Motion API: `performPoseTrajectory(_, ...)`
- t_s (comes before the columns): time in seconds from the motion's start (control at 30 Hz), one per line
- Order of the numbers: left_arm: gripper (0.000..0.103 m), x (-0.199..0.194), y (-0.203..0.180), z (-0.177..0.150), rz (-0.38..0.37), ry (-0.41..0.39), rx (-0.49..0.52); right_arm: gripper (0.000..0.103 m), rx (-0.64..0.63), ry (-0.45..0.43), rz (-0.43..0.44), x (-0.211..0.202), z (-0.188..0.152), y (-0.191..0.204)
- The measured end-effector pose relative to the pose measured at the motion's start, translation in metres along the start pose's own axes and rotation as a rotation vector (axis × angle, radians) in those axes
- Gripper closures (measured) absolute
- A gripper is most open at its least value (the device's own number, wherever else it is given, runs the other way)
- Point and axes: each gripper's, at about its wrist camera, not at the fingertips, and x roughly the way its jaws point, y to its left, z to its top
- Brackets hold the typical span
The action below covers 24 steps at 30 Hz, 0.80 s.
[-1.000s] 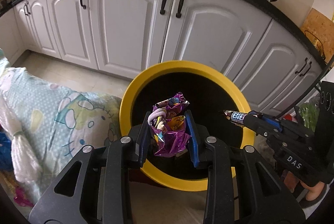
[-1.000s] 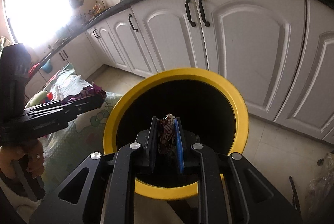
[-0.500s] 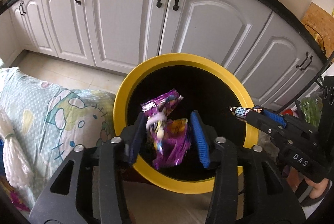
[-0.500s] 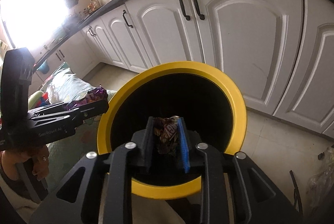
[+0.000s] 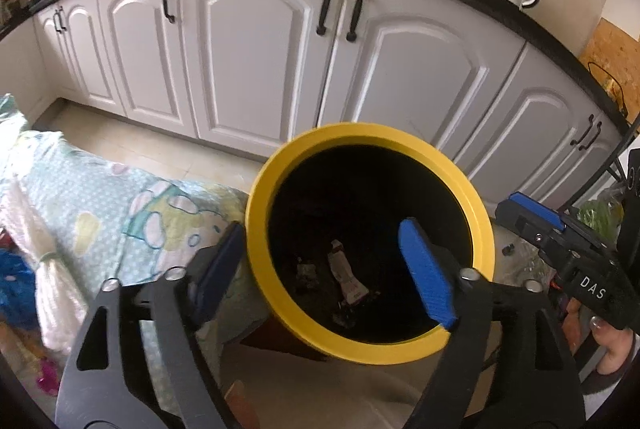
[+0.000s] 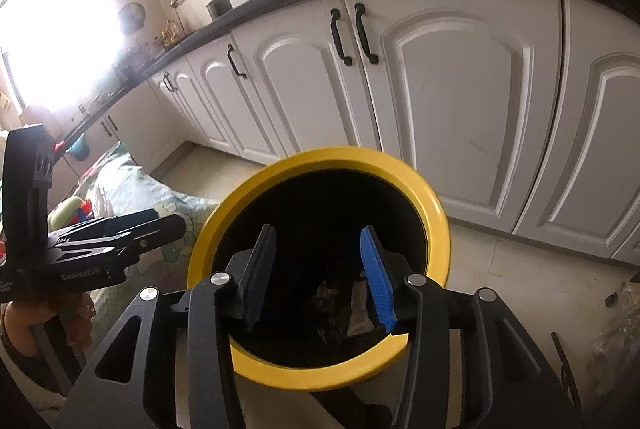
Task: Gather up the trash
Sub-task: 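Open both grippers to drop the wrappers into the bin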
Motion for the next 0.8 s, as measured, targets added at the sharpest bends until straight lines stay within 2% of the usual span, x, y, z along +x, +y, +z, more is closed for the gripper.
performPoseTrajectory(0.1,0.02,-0.011,0.003,0.001,0.019,-0.025,-0.006,0.053,-0.007,-0.02,-0.003,-0.005,0.002,0.004)
performPoseTrajectory(0.17,0.012,-0.019,0.005,0.001,0.031,-0.043,-0.011,0.051,-0.012,-0.03,-0.003,-0.008,0.004,0.007)
performPoseTrajectory(0.47,0.011,-0.057,0.023,-0.003,0.076,-0.124,-0.059,0.036,-0.042,-0.083,0.014,-0.022,0.011,0.03)
performPoseTrajectory(0.8,0.011,-0.098,0.047,-0.011,0.131,-0.207,-0.104,0.03,-0.096,-0.126,0.048,-0.032,0.015,0.061)
